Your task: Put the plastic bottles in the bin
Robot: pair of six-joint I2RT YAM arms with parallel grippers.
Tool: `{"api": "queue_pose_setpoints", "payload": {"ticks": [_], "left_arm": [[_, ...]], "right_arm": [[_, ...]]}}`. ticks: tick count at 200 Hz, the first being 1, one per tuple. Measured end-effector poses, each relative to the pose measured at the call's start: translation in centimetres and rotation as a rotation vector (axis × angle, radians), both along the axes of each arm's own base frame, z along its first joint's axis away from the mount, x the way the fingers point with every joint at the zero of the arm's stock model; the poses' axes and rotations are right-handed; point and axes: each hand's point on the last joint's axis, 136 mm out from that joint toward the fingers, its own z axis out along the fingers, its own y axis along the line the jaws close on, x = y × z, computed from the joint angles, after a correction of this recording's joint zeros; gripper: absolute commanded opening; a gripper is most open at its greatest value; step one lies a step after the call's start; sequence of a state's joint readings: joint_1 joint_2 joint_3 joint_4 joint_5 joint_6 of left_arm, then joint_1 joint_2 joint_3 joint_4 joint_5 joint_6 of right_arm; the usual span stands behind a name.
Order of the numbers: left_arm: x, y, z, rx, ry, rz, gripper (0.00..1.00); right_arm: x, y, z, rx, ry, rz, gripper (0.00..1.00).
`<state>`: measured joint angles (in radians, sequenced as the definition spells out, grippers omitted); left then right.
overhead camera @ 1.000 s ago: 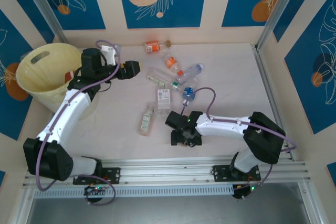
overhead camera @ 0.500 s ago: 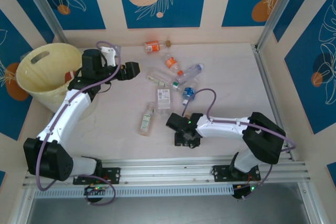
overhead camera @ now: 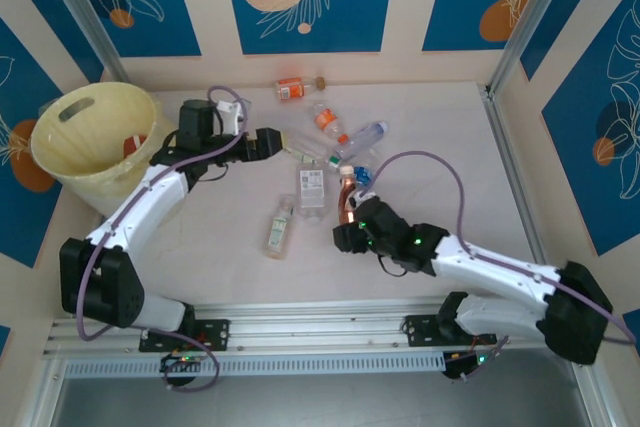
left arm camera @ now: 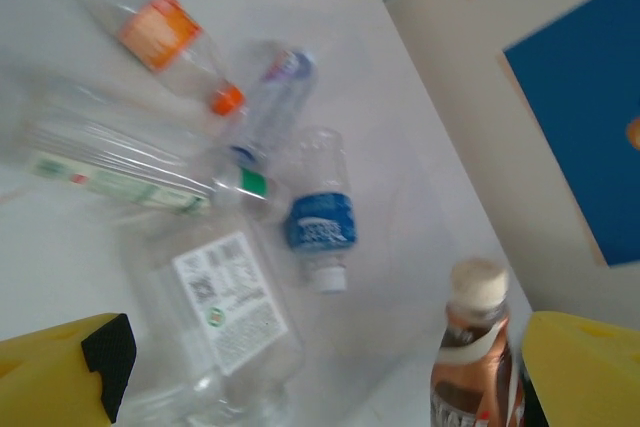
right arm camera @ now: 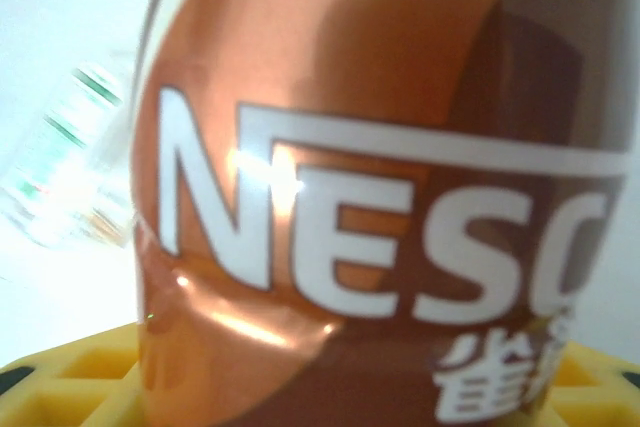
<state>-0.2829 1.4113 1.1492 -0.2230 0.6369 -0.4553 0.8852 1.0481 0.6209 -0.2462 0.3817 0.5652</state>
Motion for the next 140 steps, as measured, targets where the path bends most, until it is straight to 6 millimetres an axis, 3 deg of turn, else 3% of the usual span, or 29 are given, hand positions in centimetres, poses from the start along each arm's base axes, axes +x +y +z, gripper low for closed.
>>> {"api": "queue_pose_setpoints", "payload": {"ticks": [31,72,104,140], "left_arm": [[-2.7,-3.8,0.7,-0.043,-0.003,-0.142,1.00],[-5.3,-7.6,1.7,-0.087,-0.041,-0.284,1.00],[-5.4,-9.5,2.3,-0.129,-0.085,-0.328,0.99],[-4.5,-10.3,2.6,-0.171,-0.102,-0.324,0.86]], "right_arm": [[2.8,-0.2,4.6,0.140,-0.156,0.049,0.42],[2.8,1.7,6.2,0.184,-0.202,0.205,0.43],[2.7,3.8,7.5,0.224,-0.207,0.298,0.43],[2.3,5.3,8.0,0.245,-0.200,0.357,0.44]]}}
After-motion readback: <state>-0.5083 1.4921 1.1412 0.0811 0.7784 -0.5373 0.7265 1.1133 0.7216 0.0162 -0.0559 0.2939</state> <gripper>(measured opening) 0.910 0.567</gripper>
